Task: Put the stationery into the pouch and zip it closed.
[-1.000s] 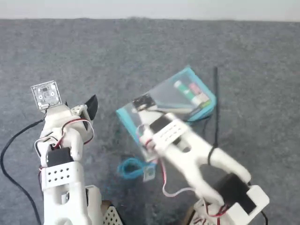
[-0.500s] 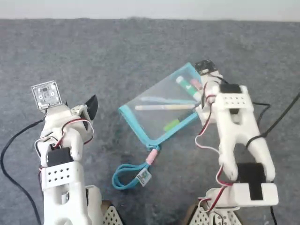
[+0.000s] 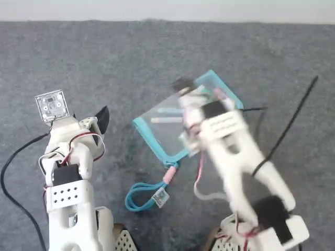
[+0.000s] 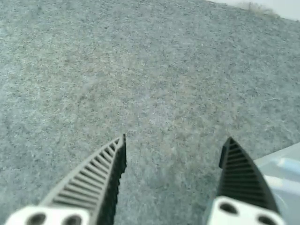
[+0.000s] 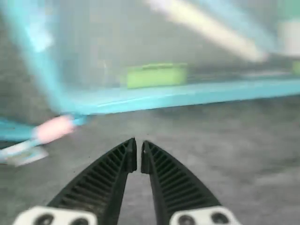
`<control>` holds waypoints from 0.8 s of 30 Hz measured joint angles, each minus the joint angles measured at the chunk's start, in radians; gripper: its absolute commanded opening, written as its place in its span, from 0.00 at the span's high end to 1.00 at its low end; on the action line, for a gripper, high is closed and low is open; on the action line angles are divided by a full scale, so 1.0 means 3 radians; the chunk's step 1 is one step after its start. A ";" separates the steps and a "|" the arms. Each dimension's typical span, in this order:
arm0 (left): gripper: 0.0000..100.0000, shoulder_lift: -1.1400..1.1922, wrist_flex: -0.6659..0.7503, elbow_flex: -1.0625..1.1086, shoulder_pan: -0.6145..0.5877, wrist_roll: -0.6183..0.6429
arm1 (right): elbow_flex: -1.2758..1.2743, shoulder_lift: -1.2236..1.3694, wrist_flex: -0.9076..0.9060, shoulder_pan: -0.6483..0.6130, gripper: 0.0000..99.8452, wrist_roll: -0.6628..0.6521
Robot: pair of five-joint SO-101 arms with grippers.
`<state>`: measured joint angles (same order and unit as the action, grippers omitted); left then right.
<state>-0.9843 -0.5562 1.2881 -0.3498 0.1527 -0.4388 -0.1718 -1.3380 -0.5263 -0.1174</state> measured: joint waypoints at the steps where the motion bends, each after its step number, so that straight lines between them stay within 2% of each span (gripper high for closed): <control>1: 0.70 0.0000 0.0000 0.0000 0.0000 0.0000 | -0.0036 -0.0031 -0.0005 -0.0164 0.78 0.0077; 3: 0.70 0.0000 0.0000 0.0000 0.0000 0.0000 | -0.0113 -0.0041 0.0010 -0.0445 0.71 0.0286; 5: 0.70 0.0000 0.0000 0.0000 0.0000 0.0000 | -0.0179 -0.0041 0.0097 -0.0639 0.69 0.0583; 13: 0.70 0.0000 0.0000 0.0000 0.0000 0.0000 | -0.0220 0.0435 0.0445 -0.1125 0.77 0.1862; 18: 0.70 0.0000 0.0000 0.0000 0.0000 0.0000 | -0.0189 0.0839 0.0537 -0.1141 0.79 0.1959; 24: 0.70 0.0000 0.0000 0.0000 0.0000 0.0000 | 0.0148 0.1084 0.0169 -0.1079 0.79 0.1964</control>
<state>-0.9843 -0.5562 1.2881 -0.3498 0.1527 -0.3943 0.1534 -1.2873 -0.8500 0.4718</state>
